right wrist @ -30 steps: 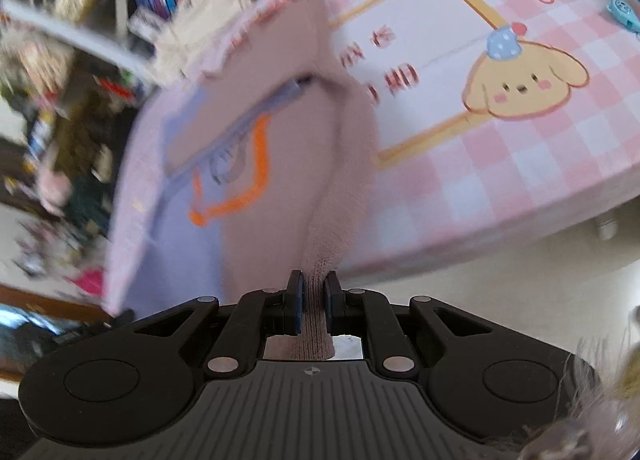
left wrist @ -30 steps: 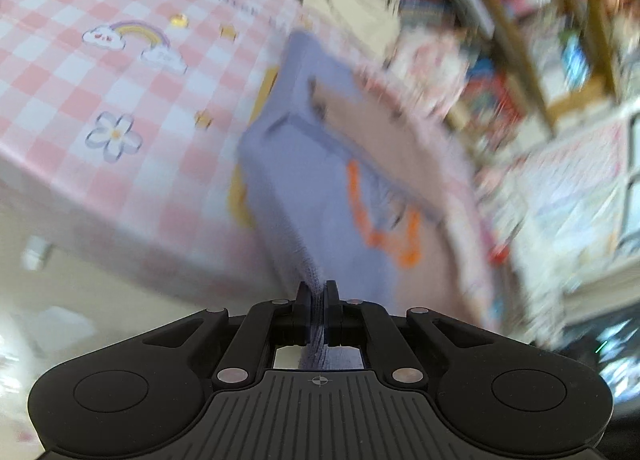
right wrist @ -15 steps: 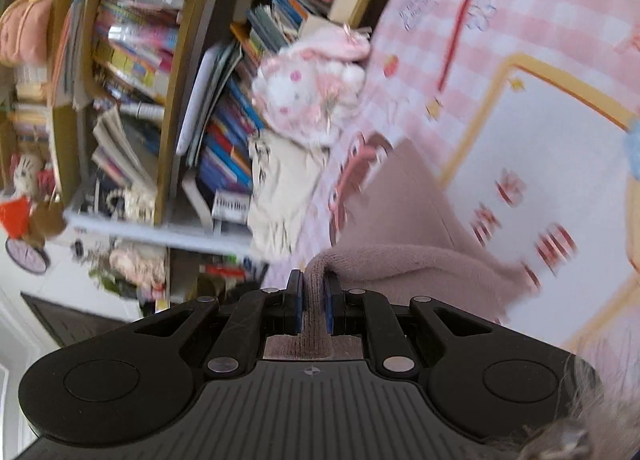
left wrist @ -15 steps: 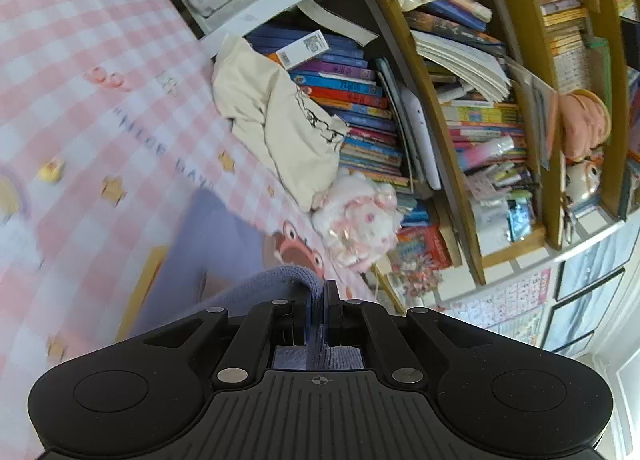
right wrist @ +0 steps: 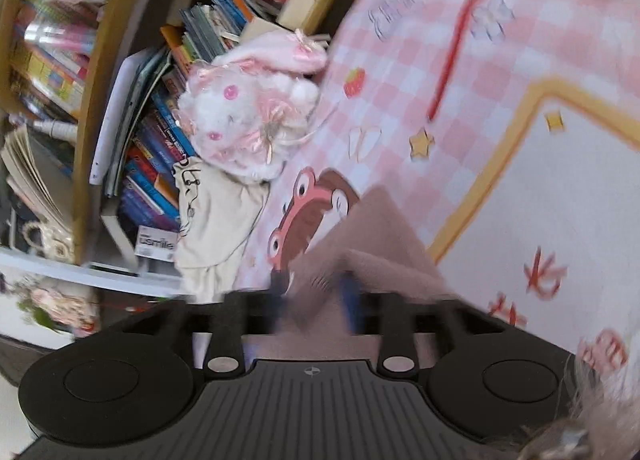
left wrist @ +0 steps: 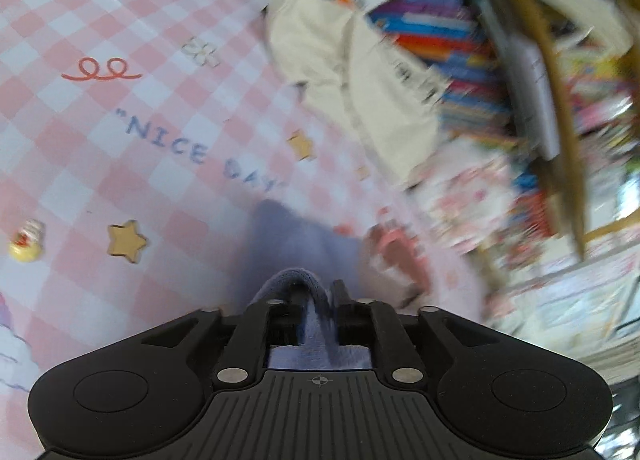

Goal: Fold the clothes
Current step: 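Lay the hem over the collar and open both grippers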

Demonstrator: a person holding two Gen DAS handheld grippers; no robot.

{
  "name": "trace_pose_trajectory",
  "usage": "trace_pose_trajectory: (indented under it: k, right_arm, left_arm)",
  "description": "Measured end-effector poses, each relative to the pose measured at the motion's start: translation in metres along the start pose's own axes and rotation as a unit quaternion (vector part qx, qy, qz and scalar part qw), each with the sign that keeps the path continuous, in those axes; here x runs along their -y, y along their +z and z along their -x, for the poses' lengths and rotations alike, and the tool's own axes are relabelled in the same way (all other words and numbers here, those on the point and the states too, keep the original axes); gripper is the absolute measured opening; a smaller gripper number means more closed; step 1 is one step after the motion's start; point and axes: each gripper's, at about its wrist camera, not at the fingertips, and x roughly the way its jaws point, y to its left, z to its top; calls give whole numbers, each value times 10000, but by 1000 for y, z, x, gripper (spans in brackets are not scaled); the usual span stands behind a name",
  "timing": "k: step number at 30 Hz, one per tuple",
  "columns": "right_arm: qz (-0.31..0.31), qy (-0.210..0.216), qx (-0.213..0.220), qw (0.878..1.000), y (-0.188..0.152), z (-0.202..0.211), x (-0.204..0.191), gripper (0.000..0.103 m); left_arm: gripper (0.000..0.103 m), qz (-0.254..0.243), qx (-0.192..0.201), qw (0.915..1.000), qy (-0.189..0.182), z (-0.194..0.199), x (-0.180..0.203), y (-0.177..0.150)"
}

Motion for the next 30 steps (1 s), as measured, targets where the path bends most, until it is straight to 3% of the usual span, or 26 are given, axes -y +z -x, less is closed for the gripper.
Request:
trace_pose_trajectory:
  k: [1, 2, 3, 7, 11, 12, 13, 14, 15, 16, 18, 21, 23, 25, 30]
  right_arm:
    - [293, -70, 98, 9995, 0, 2, -6, 61]
    - [651, -150, 196, 9976, 0, 5, -13, 63]
    - [1011, -295, 206, 9942, -2, 2, -17, 63]
    - [2434, -1045, 3, 9643, -19, -20, -31, 63]
    - [3791, -1765, -201, 9081, -35, -43, -44, 60]
    - [3923, -1864, -214, 9005, -36, -49, -44, 59]
    - [3922, -1912, -201, 8996, -35, -55, -41, 49]
    - [3920, -1960, -188, 8987, -35, -61, -38, 41]
    - [3830, -1921, -236, 9032, -32, -66, -35, 16]
    - [3660, -1802, -245, 9127, -27, -66, -32, 8]
    - [3256, -1509, -79, 9334, -19, -57, -29, 8]
    - [2607, -1183, 284, 9577, -8, -41, -21, 8]
    - [2498, -1312, 202, 9592, -4, -50, -14, 8]
    - [2665, -1622, -27, 9501, -6, -68, -12, 8]
    - [2621, -1637, -45, 9511, -2, -75, -10, 9]
  left_arm:
    - [38, -194, 39, 9996, 178, 2, 2, 0]
    - [55, -494, 216, 9980, 314, 8, 5, 0]
    - [61, -773, 419, 9954, 388, 15, 8, -2]
    - [61, -1921, 782, 9766, 567, 25, 20, -10]
    - [59, -2798, 662, 9546, 778, 4, 34, -17]
    - [56, -2872, 663, 9522, 798, -3, 36, -18]
    - [52, -2936, 658, 9502, 812, -10, 37, -18]
    - [41, -2907, 606, 9518, 772, -17, 38, -17]
    - [20, -2878, 548, 9534, 726, -23, 38, -15]
    - [7, -2852, 459, 9552, 639, -29, 37, -14]
    - [4, -2697, 520, 9600, 544, -29, 31, -10]
    - [4, -1962, 952, 9758, 138, -14, 13, -2]
    - [4, -2002, 775, 9761, 328, -27, 10, 0]
    - [5, -2123, 543, 9740, 584, -42, 9, 0]
    - [9, -2152, 588, 9725, 664, -44, 13, 0]
